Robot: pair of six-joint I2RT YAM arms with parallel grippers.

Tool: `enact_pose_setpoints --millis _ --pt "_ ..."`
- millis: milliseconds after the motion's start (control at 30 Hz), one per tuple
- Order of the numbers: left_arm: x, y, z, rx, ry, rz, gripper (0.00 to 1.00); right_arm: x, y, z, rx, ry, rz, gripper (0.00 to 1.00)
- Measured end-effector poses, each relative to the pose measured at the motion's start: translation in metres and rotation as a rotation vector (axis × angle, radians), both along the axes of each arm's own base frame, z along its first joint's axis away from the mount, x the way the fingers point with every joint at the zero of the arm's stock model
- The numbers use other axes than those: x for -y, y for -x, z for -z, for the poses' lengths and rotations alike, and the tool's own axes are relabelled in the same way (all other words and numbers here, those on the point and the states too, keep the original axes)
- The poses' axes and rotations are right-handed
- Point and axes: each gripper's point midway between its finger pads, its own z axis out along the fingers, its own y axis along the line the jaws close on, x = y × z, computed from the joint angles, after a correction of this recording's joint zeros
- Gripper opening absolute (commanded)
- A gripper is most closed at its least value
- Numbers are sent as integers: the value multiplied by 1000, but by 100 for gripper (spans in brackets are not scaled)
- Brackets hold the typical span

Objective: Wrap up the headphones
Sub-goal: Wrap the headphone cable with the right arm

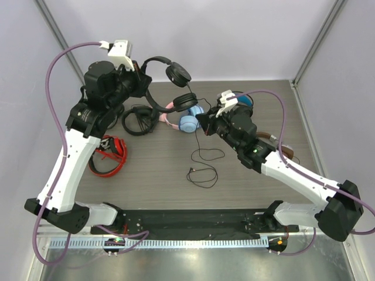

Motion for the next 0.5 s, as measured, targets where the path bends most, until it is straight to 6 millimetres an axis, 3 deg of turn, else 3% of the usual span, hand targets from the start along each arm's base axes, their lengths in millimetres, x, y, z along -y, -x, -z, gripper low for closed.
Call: enact_pose_setpoints --millis 333,500 --pt "0 5 8 -32 -14 14 0 3 -15 -46 100 55 47 1" --pt "-11 0 11 -27 -39 -54 0 -3 -4 -70 127 41 -22 1"
